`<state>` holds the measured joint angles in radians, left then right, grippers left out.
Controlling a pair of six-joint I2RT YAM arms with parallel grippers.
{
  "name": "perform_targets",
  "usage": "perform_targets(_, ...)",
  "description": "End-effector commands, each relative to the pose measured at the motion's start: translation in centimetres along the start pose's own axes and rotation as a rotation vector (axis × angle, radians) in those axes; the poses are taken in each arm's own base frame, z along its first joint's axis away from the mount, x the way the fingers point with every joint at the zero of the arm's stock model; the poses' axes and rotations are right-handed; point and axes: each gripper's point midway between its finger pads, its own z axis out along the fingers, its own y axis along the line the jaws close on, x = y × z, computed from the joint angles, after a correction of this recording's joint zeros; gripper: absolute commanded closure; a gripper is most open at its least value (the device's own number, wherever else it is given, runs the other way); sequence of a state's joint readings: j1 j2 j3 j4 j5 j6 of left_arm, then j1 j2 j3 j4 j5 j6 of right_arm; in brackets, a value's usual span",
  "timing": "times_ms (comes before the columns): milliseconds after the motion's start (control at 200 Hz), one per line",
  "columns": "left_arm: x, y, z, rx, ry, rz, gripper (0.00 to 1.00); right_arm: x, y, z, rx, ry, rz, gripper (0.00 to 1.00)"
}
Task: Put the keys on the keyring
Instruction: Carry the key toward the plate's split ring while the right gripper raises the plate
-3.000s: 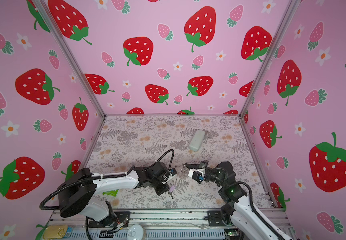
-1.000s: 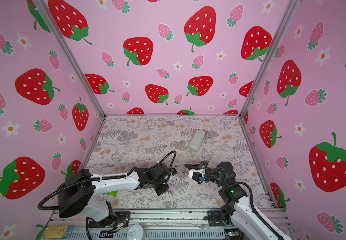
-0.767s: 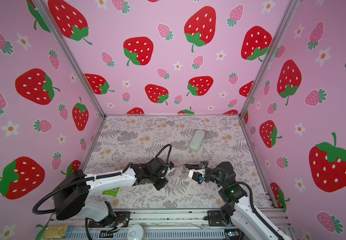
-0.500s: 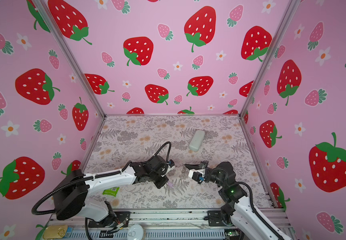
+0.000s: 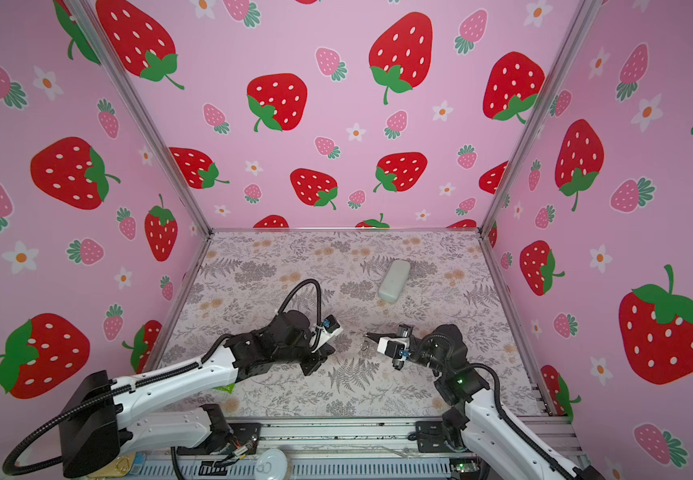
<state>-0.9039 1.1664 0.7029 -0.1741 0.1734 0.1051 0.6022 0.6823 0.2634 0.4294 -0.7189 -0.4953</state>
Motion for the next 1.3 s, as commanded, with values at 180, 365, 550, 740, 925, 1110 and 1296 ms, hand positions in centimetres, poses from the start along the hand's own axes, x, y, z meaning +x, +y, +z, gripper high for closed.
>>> perform_targets(180, -4.3, 0.3, -2.5, -0.051, -0.228, 0.254, 1.0, -1.1, 1.4, 1.2, -0.144, -0.087, 0.091, 1.0)
perform_targets(365, -5.7, 0.4, -3.3, -0.059, -0.298, 0.344, 1.0, -0.9, 1.9, 1.8, -0.215, -0.1, 0.131, 1.0)
perform_targets(550, -6.3, 0.1, -3.7, -0.039, -0.279, 0.428, 1.0, -0.6, 1.4, 2.6, -0.231, -0.081, 0.162, 1.0)
perform_targets(740, -7.7, 0.4, -4.5, -0.074, -0.314, 0.488, 1.0, 0.0, 0.9, 3.1, -0.23, -0.04, 0.2, 1.0)
perform_targets(925, -8.4, 0.3, -4.4, -0.077, -0.324, 0.549, 1.0, 0.5, 1.2, 3.6, -0.278, -0.025, 0.255, 1.0)
perform_targets(1110, -9.0, 0.3, -4.6, -0.104, -0.308, 0.635, 1.0, -0.1, 1.1, 3.9, -0.299, -0.049, 0.279, 1.0)
perform_targets(1296, -9.5, -0.1, -4.7, -0.107, -0.305, 0.686, 1.0, -0.6, 1.0, 3.9, -0.306, -0.074, 0.29, 1.0)
